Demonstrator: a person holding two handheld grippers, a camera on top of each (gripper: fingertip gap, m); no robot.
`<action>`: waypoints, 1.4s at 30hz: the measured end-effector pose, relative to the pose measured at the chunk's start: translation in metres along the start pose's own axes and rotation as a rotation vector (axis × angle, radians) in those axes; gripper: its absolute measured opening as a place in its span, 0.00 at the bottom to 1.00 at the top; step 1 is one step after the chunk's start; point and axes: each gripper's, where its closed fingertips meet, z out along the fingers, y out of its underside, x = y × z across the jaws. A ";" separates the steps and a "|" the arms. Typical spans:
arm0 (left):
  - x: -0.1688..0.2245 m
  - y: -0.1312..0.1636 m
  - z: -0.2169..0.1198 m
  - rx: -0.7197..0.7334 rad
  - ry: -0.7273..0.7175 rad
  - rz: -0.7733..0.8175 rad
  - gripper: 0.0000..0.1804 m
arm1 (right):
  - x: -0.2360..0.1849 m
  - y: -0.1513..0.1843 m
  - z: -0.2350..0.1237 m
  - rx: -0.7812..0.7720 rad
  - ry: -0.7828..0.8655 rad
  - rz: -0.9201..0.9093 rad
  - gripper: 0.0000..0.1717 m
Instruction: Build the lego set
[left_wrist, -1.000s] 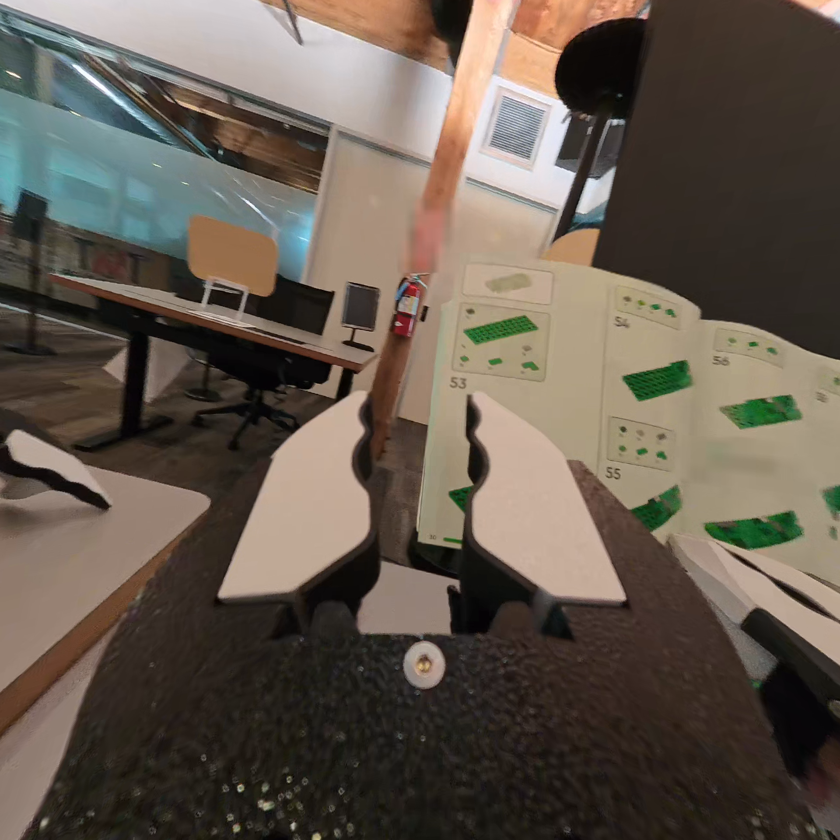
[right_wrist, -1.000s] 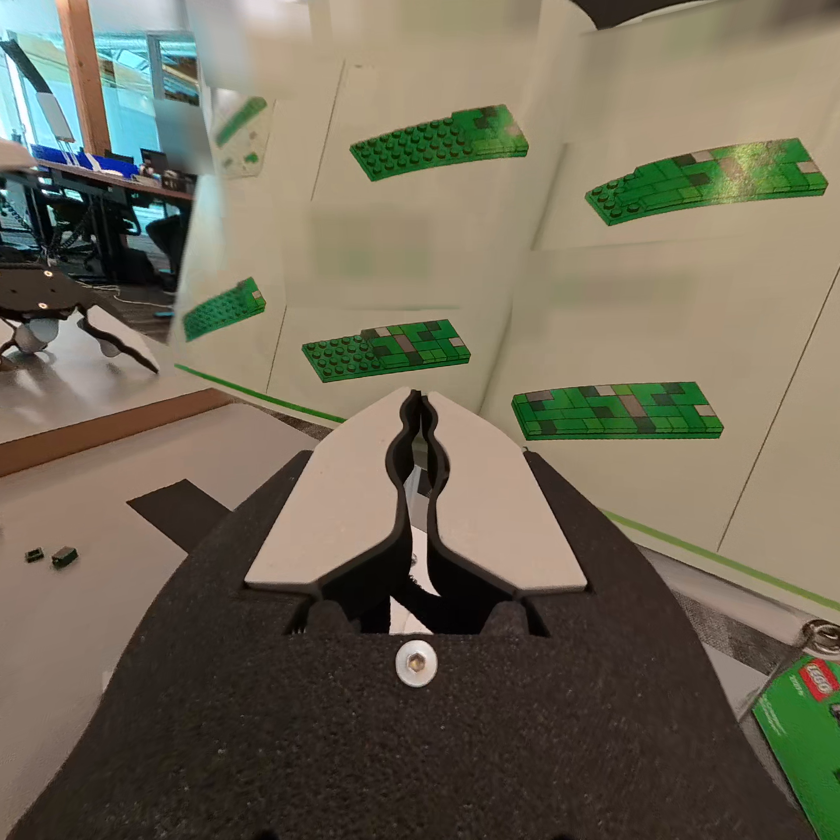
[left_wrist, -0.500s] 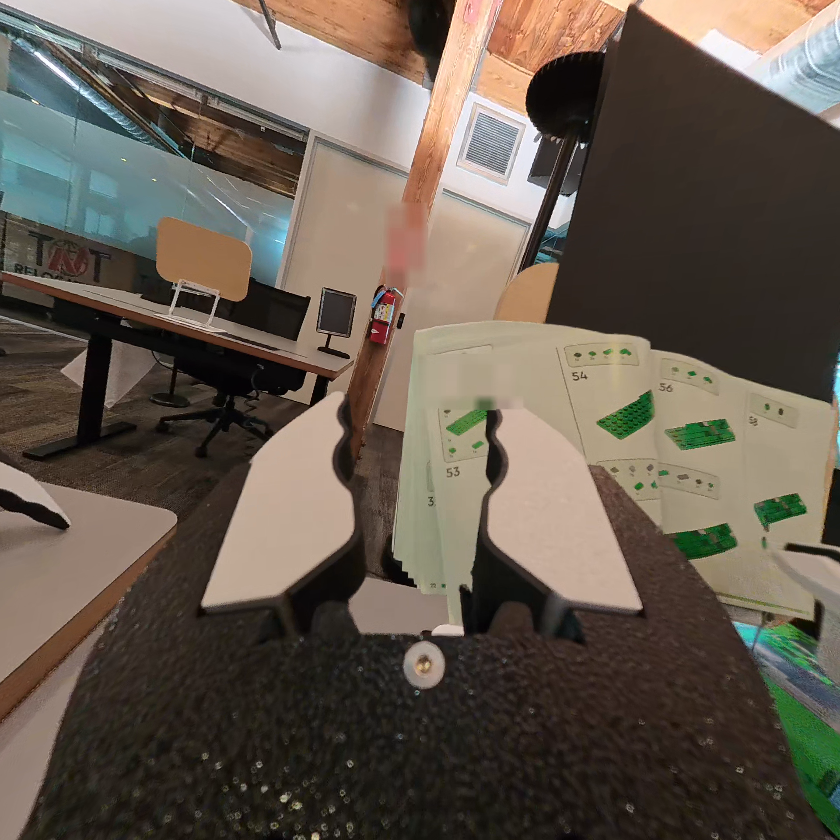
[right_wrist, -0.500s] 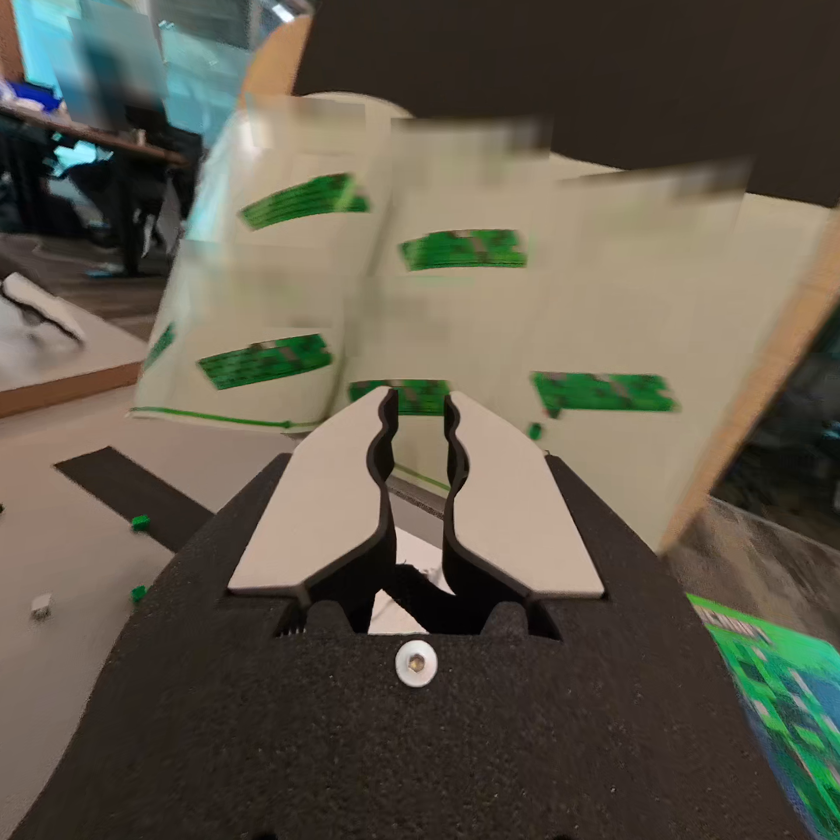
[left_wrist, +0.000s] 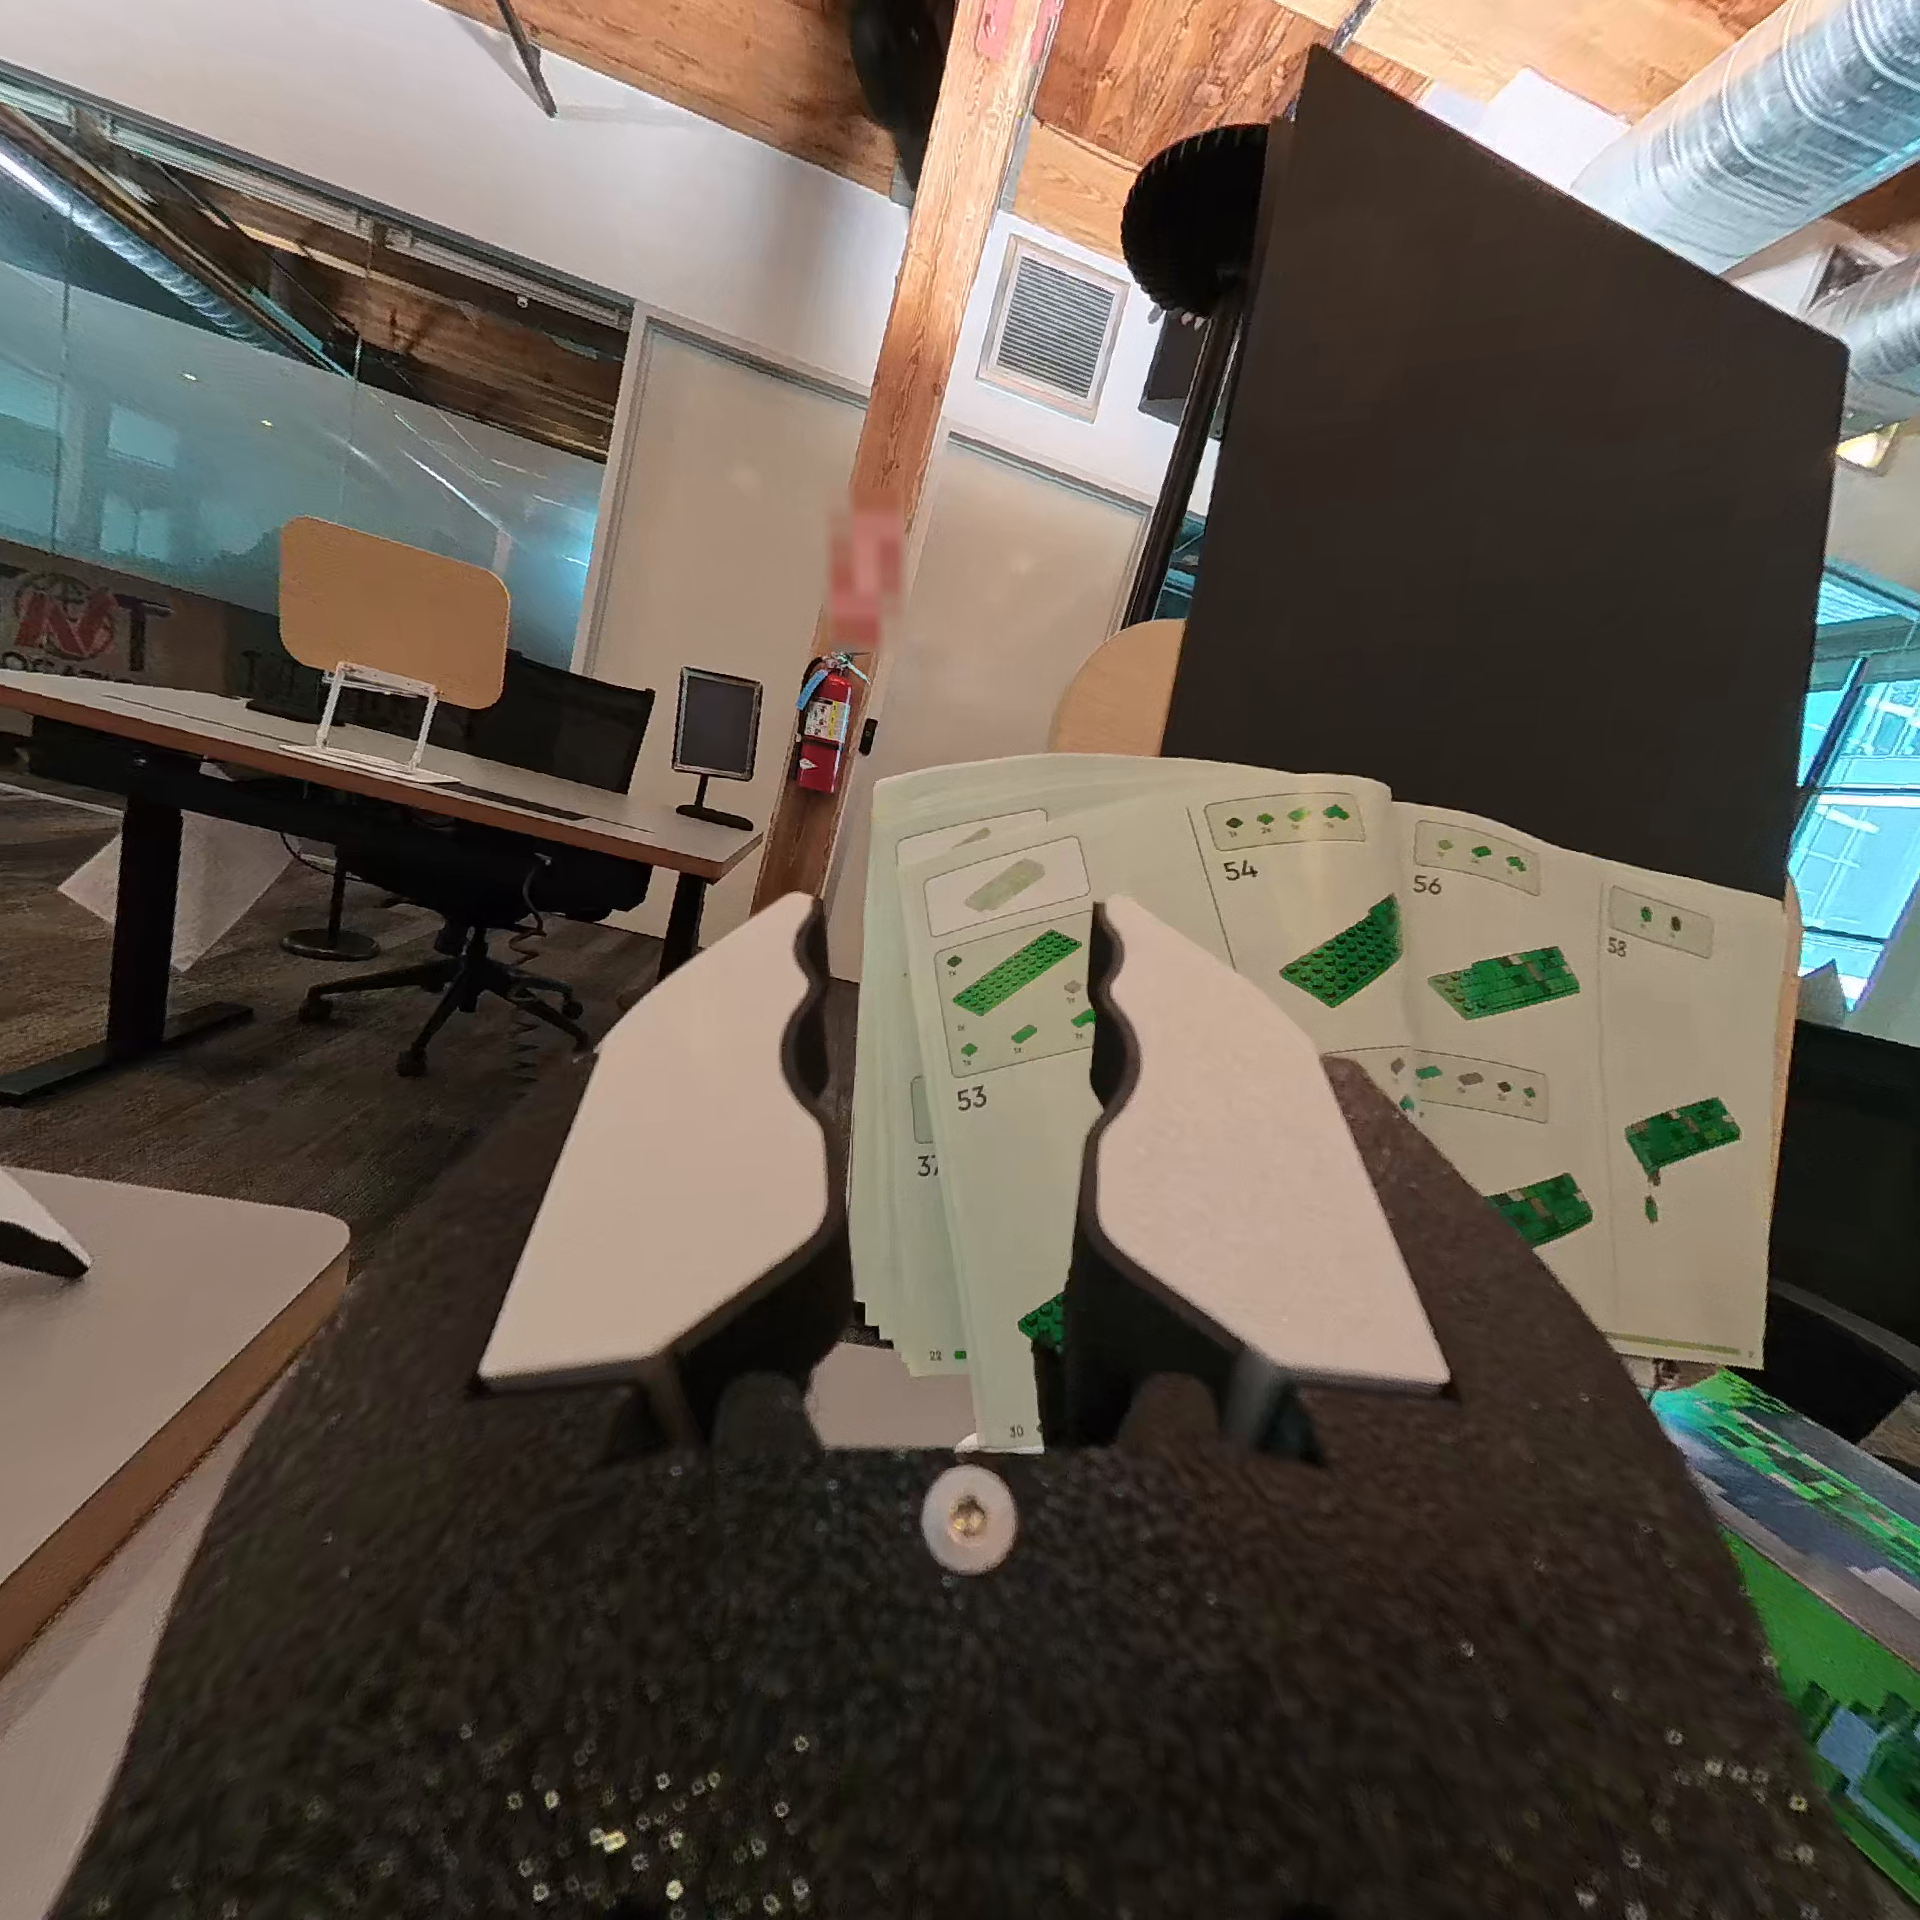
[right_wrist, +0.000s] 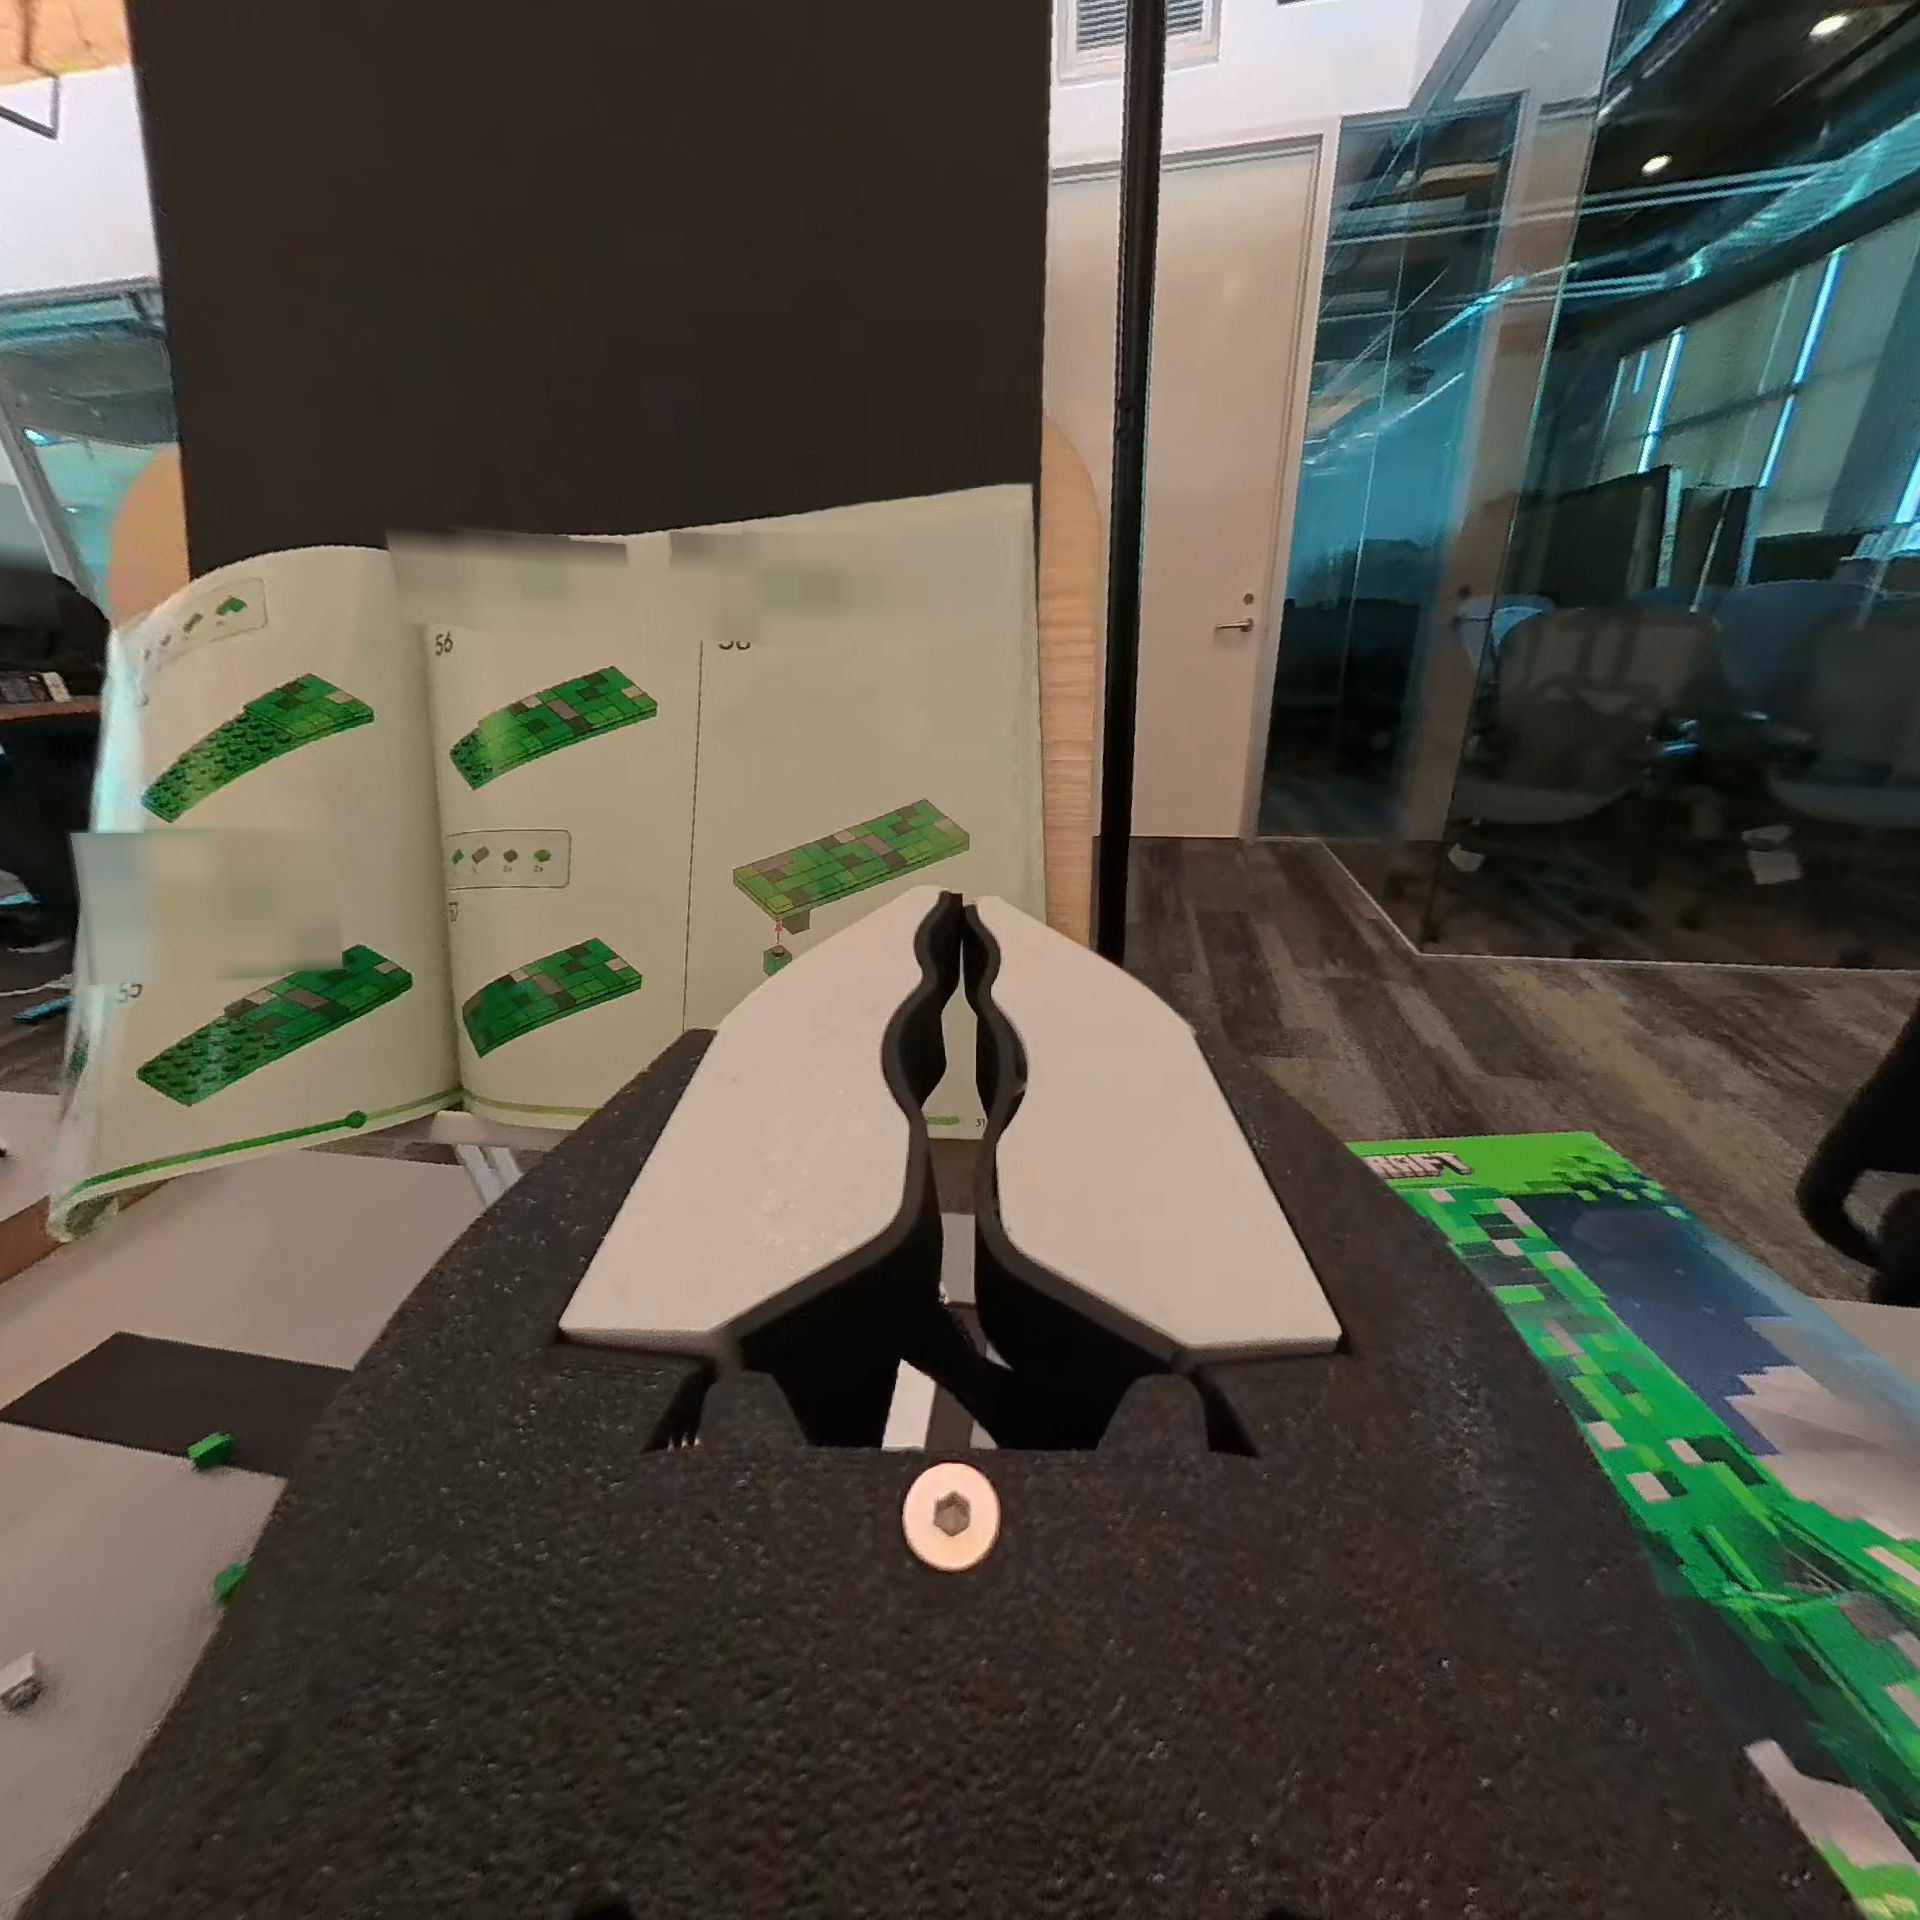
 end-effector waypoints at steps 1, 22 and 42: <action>0.001 0.000 0.001 0.004 0.003 0.002 0.26 | -0.001 -0.001 0.000 0.005 0.008 -0.017 0.00; 0.017 0.005 0.005 -0.017 0.093 0.074 0.24 | -0.004 -0.005 0.001 0.053 0.017 -0.100 0.06; 0.028 0.078 0.022 -0.464 -0.012 0.670 0.72 | -0.017 0.021 0.009 -0.124 -0.028 -0.258 0.42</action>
